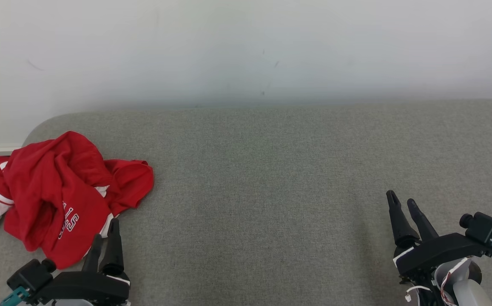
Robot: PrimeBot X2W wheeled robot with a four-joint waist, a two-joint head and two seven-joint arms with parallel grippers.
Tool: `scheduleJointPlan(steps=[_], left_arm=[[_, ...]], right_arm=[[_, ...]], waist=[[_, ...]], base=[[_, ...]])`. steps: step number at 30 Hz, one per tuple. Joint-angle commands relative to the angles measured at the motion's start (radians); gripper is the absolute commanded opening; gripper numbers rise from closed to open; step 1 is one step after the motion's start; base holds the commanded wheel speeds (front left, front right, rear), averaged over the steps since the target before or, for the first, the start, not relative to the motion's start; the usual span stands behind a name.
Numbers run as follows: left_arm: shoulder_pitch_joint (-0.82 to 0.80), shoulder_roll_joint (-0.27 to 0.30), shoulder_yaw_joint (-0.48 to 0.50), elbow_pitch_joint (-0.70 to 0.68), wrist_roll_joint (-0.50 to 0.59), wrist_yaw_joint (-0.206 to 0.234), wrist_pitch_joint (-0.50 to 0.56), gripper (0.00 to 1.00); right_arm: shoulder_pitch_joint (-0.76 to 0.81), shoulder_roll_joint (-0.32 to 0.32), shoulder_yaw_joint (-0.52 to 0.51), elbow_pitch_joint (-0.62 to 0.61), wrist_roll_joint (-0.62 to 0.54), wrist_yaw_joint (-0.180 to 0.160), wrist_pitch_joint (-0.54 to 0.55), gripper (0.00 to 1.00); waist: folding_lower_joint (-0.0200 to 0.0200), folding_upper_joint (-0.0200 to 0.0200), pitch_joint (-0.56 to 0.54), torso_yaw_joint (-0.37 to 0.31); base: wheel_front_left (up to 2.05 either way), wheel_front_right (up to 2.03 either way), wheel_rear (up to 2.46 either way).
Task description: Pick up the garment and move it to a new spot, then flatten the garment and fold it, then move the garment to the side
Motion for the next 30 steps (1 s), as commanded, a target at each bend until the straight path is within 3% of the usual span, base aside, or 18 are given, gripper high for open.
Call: scheduleJointPlan(steps=[1, 14, 30], left_arm=[[-0.03, 0.014, -0.008, -0.004, 0.037, 0.007, -0.009, 1.0], [-0.041, 0.038, -0.051, 0.004, 0.204, 0.065, -0.04, 1.0], [-0.047, 0.063, -0.085, 0.0, 0.329, 0.097, -0.048, 1.0]], right_arm=[[-0.006, -0.009, 0.0, -0.018, -0.037, 0.006, 0.0, 1.0], [0.014, -0.01, -0.001, -0.042, -0.229, 0.006, 0.006, 1.0], [0.022, -0.011, 0.004, -0.048, -0.372, 0.006, -0.001, 1.0]], waist=[[0.0, -0.0001, 0.0, 0.0], [0.0, -0.0001, -0.006, 0.001], [0.0, -0.0001, -0.006, 0.009]], base=[[0.0, 0.0, 0.0], [0.0, 0.0, 0.0], [0.0, 0.0, 0.0]])
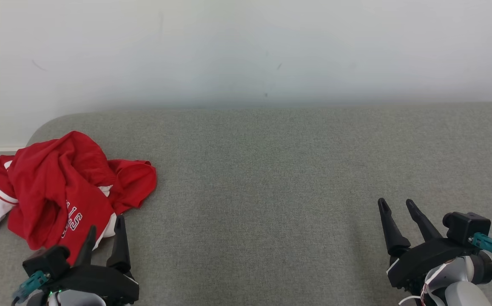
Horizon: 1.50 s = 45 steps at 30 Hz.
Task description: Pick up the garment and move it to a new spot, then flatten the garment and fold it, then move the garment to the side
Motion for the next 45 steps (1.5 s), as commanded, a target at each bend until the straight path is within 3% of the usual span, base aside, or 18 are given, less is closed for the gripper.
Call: scheduleJointPlan(steps=[1, 33, 45], left_arm=[[-0.02, 0.012, -0.004, -0.008, 0.019, 0.006, -0.009, 1.0], [-0.018, 0.035, -0.065, -0.026, 0.184, 0.04, -0.026, 1.0], [-0.015, 0.038, -0.076, -0.03, 0.2, 0.05, -0.03, 1.0]], right_arm=[[-0.003, -0.008, 0.0, -0.01, -0.021, 0.004, -0.005, 1.0], [0.008, -0.009, 0.01, -0.001, -0.227, 0.004, -0.065, 1.0], [0.009, -0.01, 0.015, -0.002, -0.251, 0.004, -0.07, 1.0]], waist=[[0.0, -0.0001, 0.0, 0.0], [0.0, -0.0001, -0.006, 0.01], [0.0, -0.0001, -0.005, 0.012]], base=[[0.0, 0.0, 0.0], [0.0, 0.0, 0.0], [0.0, 0.0, 0.0]])
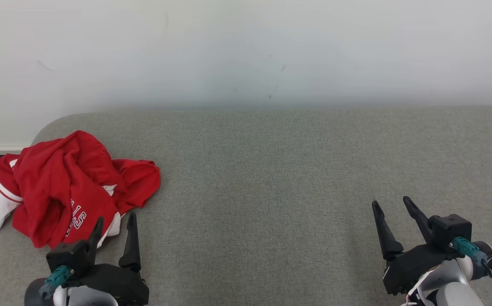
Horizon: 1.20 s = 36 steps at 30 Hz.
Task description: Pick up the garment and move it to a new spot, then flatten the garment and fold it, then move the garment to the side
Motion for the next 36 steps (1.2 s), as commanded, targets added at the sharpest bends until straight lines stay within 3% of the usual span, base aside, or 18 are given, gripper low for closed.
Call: scheduleJointPlan(steps=[1, 14, 31, 36], left_arm=[[-0.006, 0.007, 0.003, -0.004, -0.003, 0.005, -0.008, 1.0], [-0.012, 0.014, -0.005, 0.002, -0.015, 0.007, -0.005, 1.0], [-0.018, 0.024, -0.018, -0.007, -0.023, 0.022, 0.004, 1.0], [-0.015, 0.028, -0.019, -0.008, -0.026, 0.024, 0.006, 1.0]], right_arm=[[0.004, -0.007, 0.001, 0.0, 0.001, 0.003, -0.003, 1.0], [0.007, -0.006, -0.002, -0.003, 0.012, 0.003, -0.011, 1.0], [0.002, -0.006, 0.004, -0.009, 0.027, 0.003, -0.033, 1.0], [-0.004, -0.006, 0.009, -0.007, 0.034, 0.003, -0.036, 1.0]], waist=[[0.0, 0.0, 0.0, 0.0], [0.0, 0.0, 0.005, 0.032], [0.0, 0.0, 0.021, 0.271], [0.0, 0.0, 0.026, 0.311]], base=[[0.0, 0.0, 0.0], [0.0, 0.0, 0.0], [0.0, 0.0, 0.0], [0.0, 0.0, 0.0]])
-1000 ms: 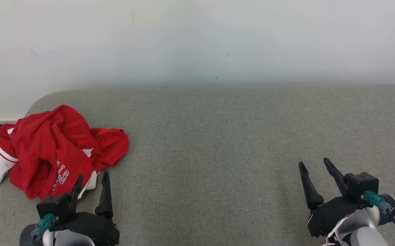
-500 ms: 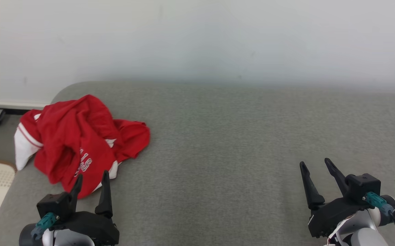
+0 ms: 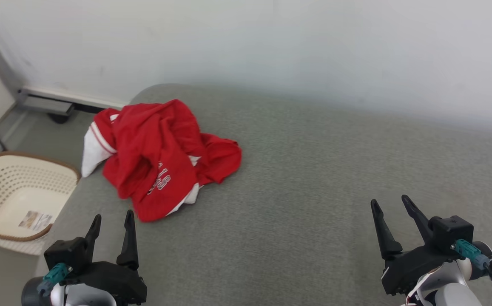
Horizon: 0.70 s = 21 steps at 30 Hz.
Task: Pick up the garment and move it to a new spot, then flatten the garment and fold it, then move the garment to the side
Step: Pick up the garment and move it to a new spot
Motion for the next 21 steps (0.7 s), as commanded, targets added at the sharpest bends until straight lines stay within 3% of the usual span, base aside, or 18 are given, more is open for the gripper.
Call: scheduleJointPlan(steps=[1, 15, 21], left_arm=[[-0.005, 0.008, 0.001, -0.002, -0.007, 0.003, 0.0, 1.0], [-0.006, 0.01, -0.013, 0.006, -0.017, 0.012, 0.019, 1.0], [-0.067, 0.012, -0.024, 0.045, -0.035, -0.018, 0.084, 1.0]], right_arm=[[-0.01, -0.006, -0.001, -0.001, 0.007, 0.003, -0.006, 1.0], [-0.01, -0.006, 0.012, -0.001, 0.014, 0.003, -0.011, 1.0], [-0.017, -0.006, 0.016, -0.029, 0.005, 0.003, 0.0, 1.0]], waist=[[0.0, 0.0, 0.007, 0.041], [0.0, 0.0, 0.018, 0.106], [0.0, 0.0, 0.051, 0.103]], base=[[0.0, 0.0, 0.0], [0.0, 0.0, 0.0], [0.0, 0.0, 0.0]])
